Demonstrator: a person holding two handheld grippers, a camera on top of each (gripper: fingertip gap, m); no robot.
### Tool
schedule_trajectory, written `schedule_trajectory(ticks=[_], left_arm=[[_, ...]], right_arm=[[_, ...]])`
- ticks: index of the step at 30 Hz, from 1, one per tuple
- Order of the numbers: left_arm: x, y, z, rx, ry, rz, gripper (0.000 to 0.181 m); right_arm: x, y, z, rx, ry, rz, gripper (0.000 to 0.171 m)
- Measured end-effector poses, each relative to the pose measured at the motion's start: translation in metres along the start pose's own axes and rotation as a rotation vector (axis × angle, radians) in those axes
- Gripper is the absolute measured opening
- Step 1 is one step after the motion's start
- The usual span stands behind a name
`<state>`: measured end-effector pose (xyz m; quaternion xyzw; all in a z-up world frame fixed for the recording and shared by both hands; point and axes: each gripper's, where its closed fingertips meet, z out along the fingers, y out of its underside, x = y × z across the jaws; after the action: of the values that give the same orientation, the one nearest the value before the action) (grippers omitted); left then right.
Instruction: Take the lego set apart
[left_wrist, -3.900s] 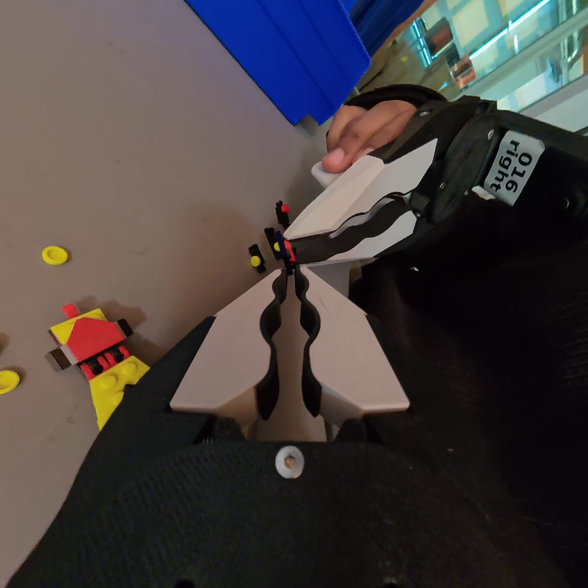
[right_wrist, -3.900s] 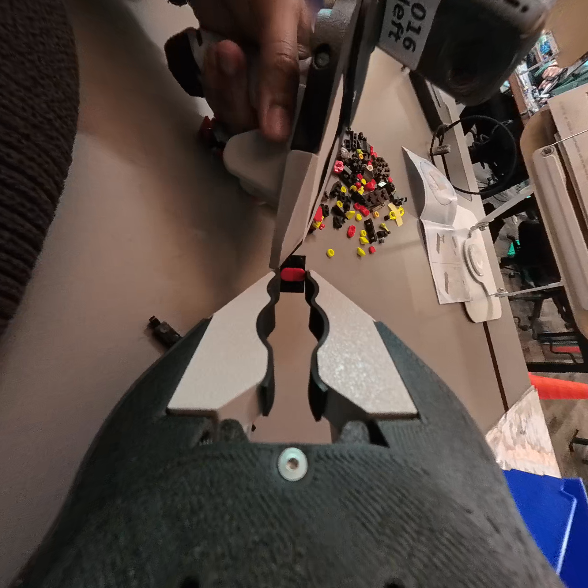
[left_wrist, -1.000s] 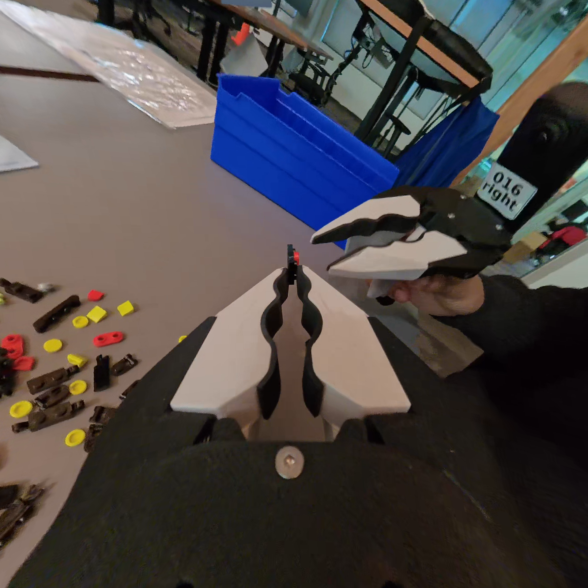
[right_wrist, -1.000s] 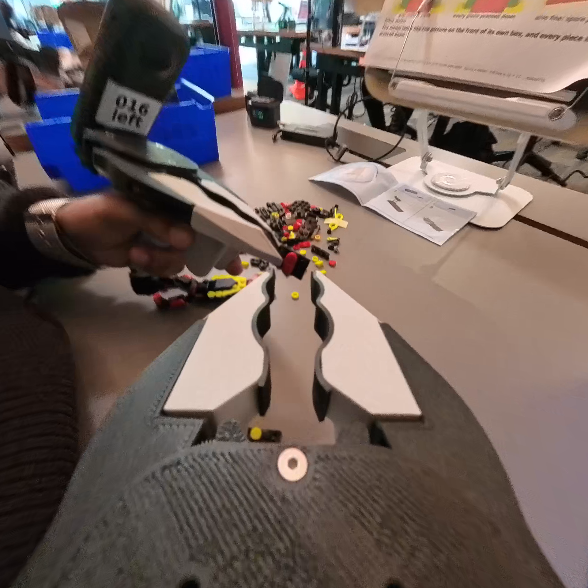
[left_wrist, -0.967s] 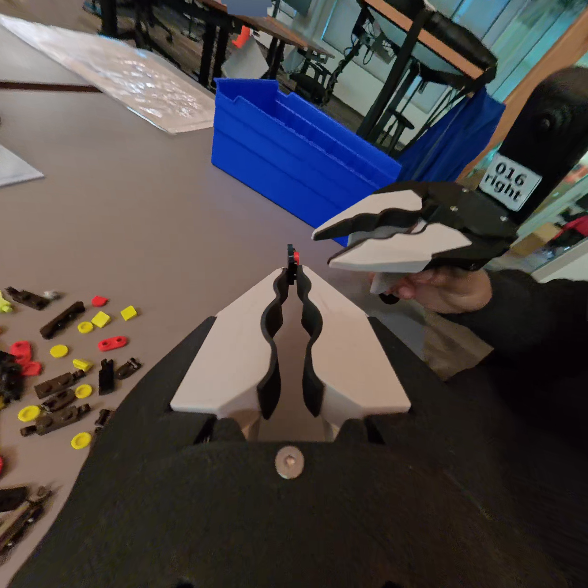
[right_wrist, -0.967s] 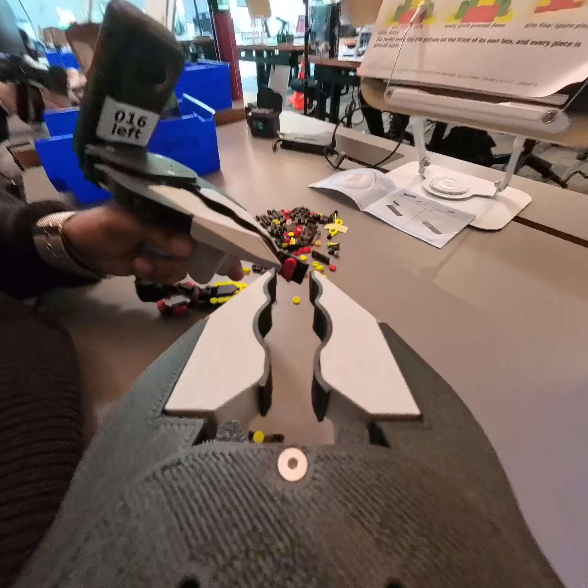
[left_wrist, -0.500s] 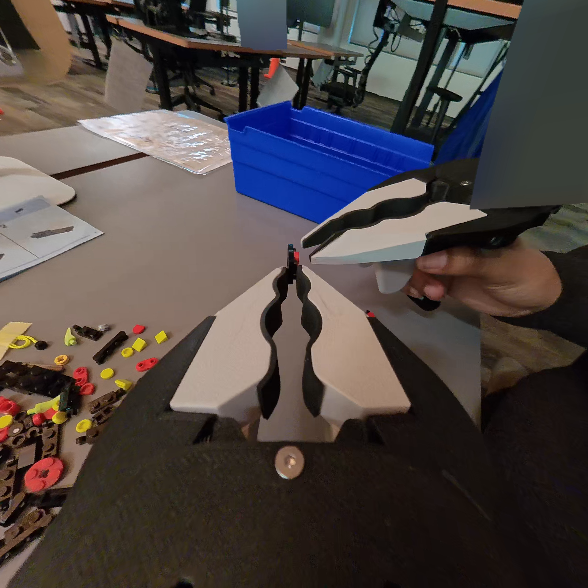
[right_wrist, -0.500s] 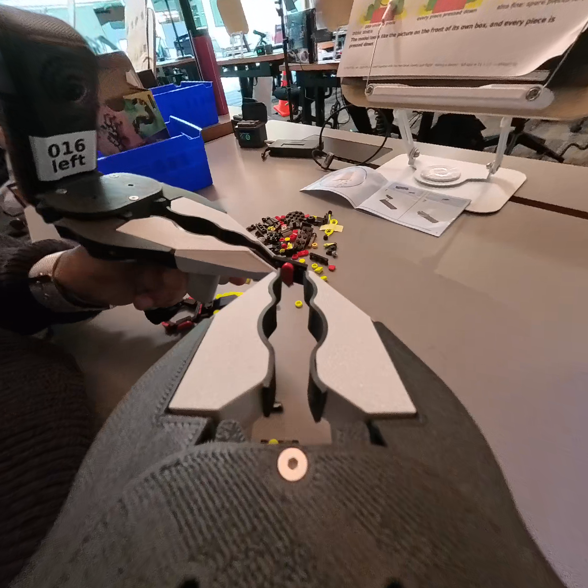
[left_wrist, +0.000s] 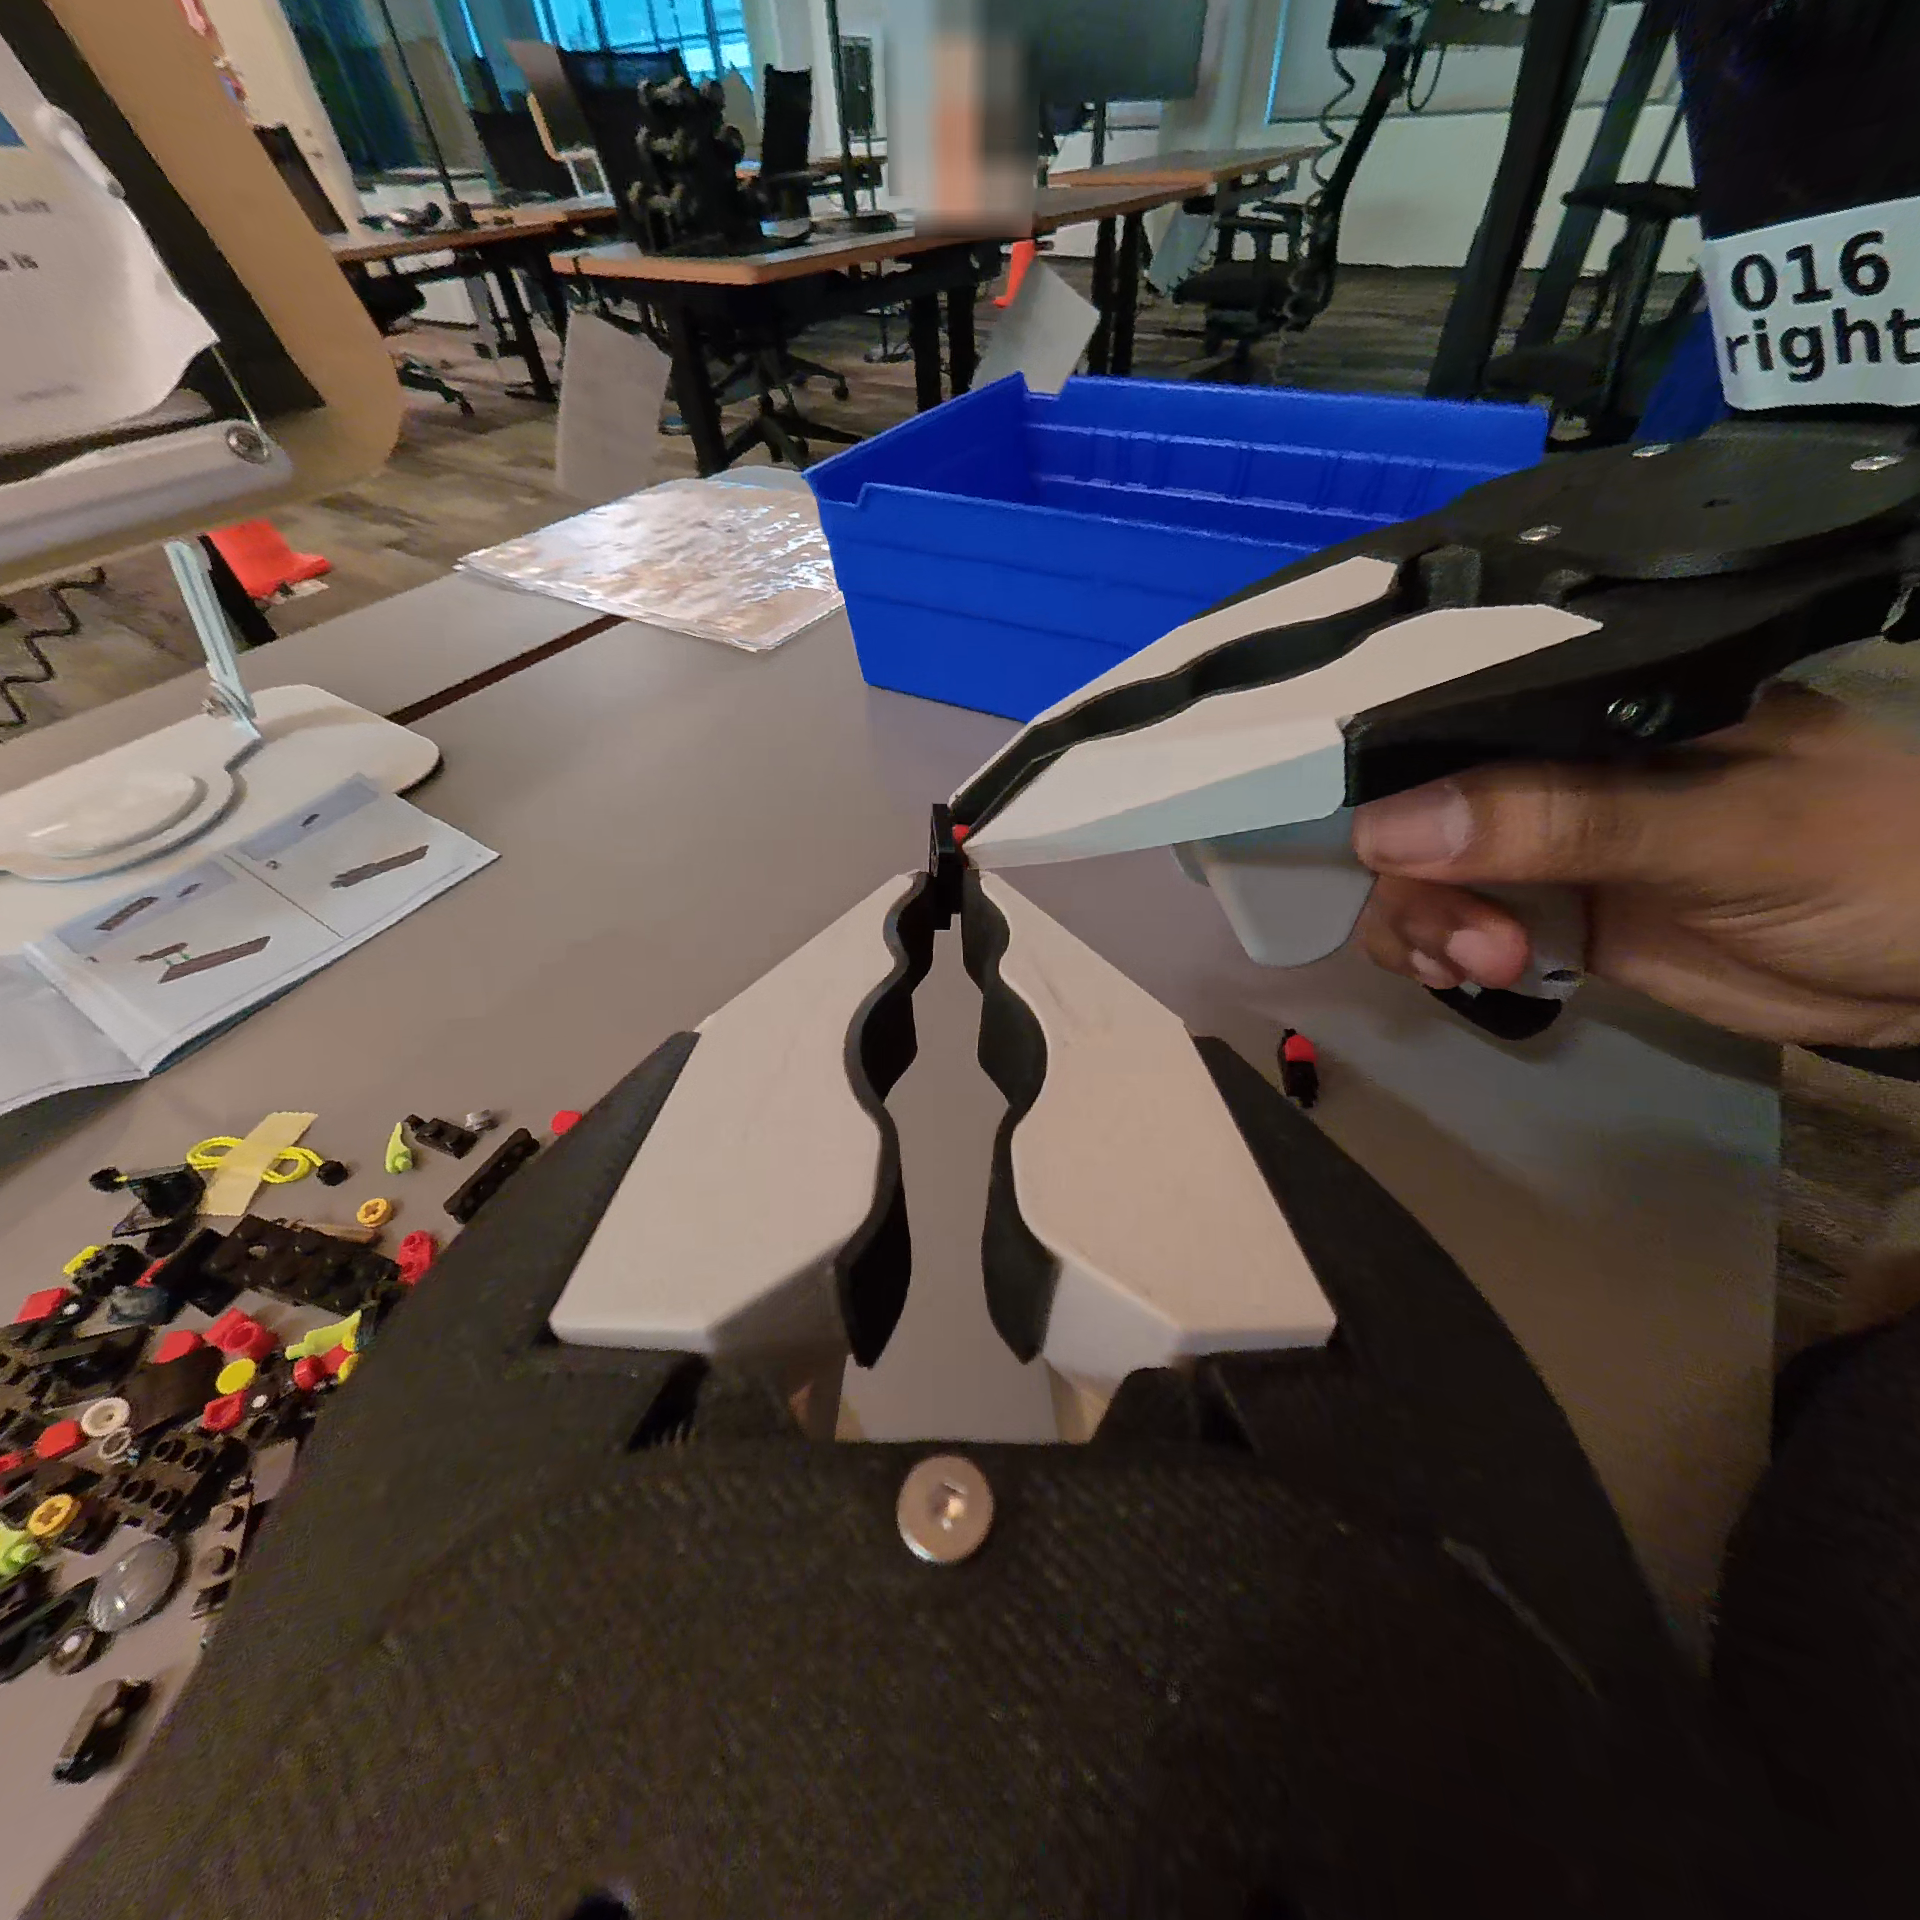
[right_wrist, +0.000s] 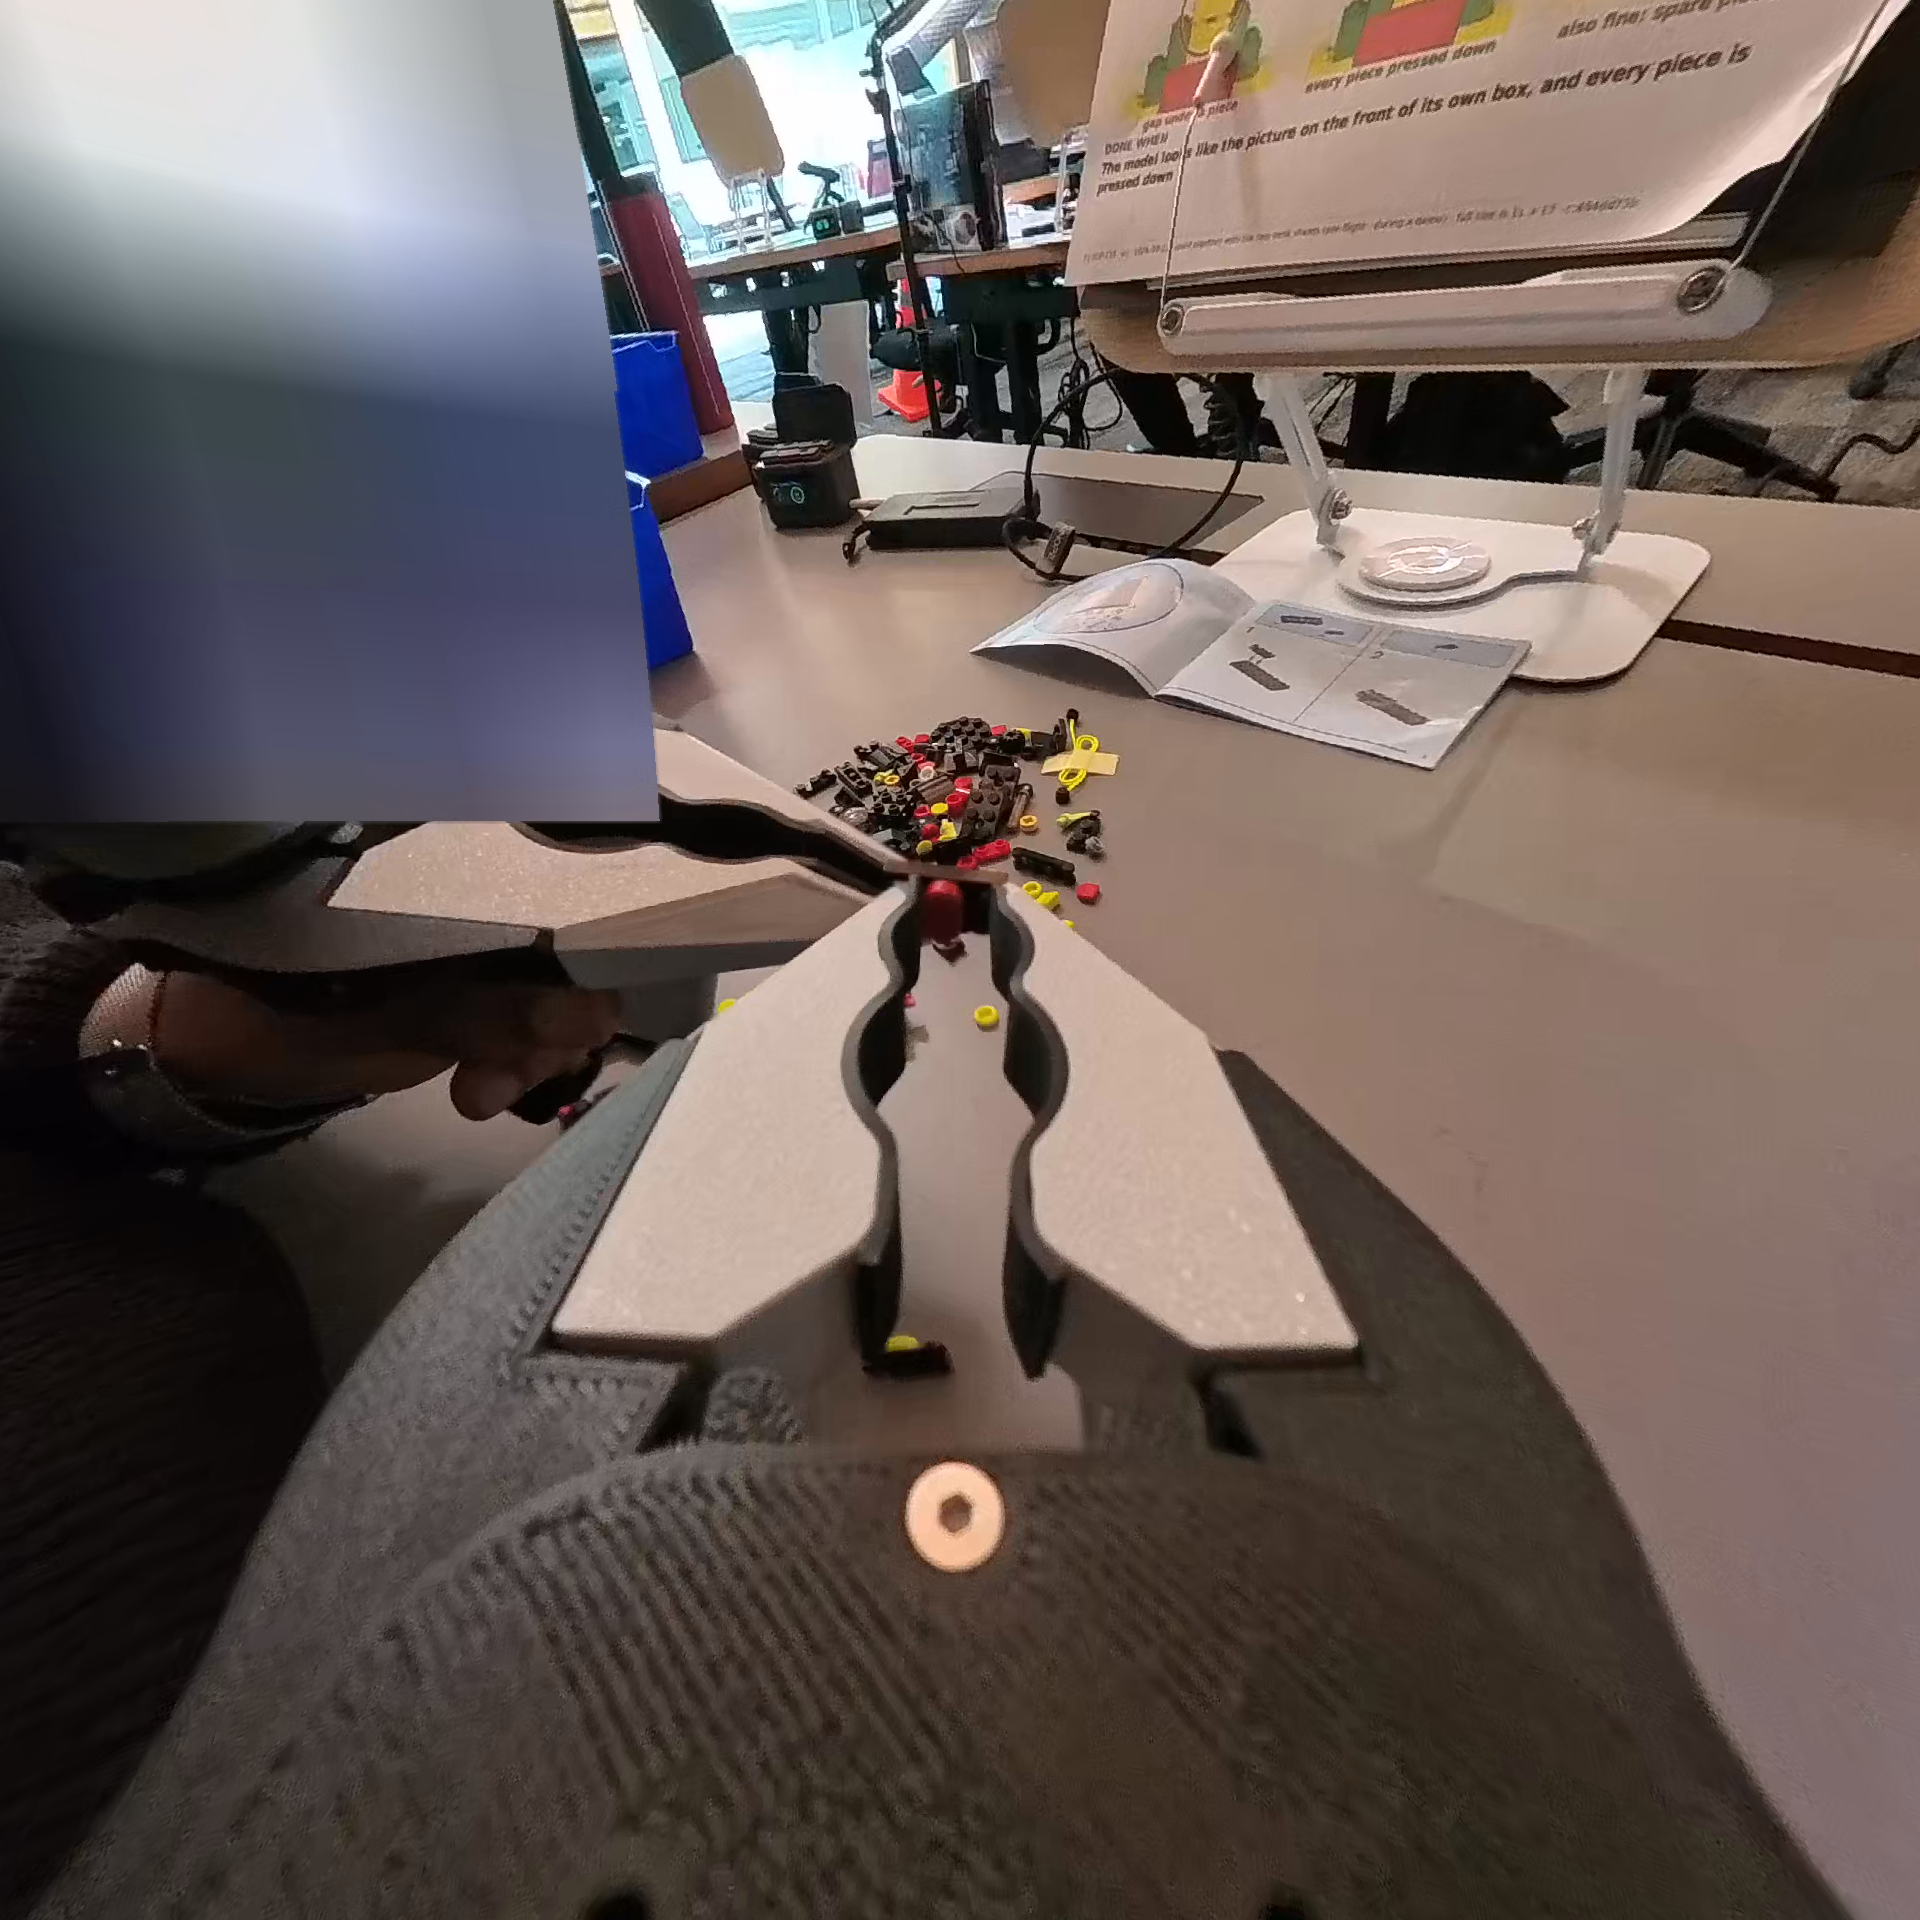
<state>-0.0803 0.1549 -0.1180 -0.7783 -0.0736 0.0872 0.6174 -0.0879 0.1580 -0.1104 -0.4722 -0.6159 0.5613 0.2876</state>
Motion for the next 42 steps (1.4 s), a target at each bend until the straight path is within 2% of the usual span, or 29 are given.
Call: schedule_trajectory(ticks=[7, 13, 23, 27, 31, 35, 38, 42], left_arm=[[0.000, -0.005, -0.001, 0.023, -0.045, 0.087, 0.003], [0.001, -0.006, -0.003, 0.035, -0.019, 0.074, 0.003], [0.003, -0.008, -0.007, 0.057, 0.041, 0.106, 0.002], [0.007, -0.014, -0.012, 0.104, 0.102, 0.110, 0.003], [0.007, -0.014, -0.011, 0.091, 0.086, 0.133, 0.003], [-0.004, -0.012, -0.008, 0.065, 0.040, 0.023, 0.003], [-0.023, -0.008, -0.010, 0.043, 0.007, -0.019, 0.003], [-0.037, -0.006, -0.013, 0.055, 0.045, -0.202, 0.002]], right_arm=[[-0.004, -0.004, -0.002, 0.034, -0.024, 0.070, 0.005], [-0.005, -0.005, -0.002, 0.049, -0.049, 0.074, 0.005], [-0.010, -0.007, -0.003, 0.053, -0.043, -0.086, 0.005], [-0.015, -0.011, -0.005, 0.067, -0.075, -0.057, 0.005], [-0.014, -0.011, -0.007, 0.019, -0.061, -0.058, 0.005], [-0.015, -0.011, -0.008, 0.001, -0.072, -0.030, 0.000], [-0.008, -0.012, -0.011, -0.006, -0.029, -0.089, 0.000], [0.015, -0.007, -0.015, 0.011, 0.013, -0.085, 0.000]])
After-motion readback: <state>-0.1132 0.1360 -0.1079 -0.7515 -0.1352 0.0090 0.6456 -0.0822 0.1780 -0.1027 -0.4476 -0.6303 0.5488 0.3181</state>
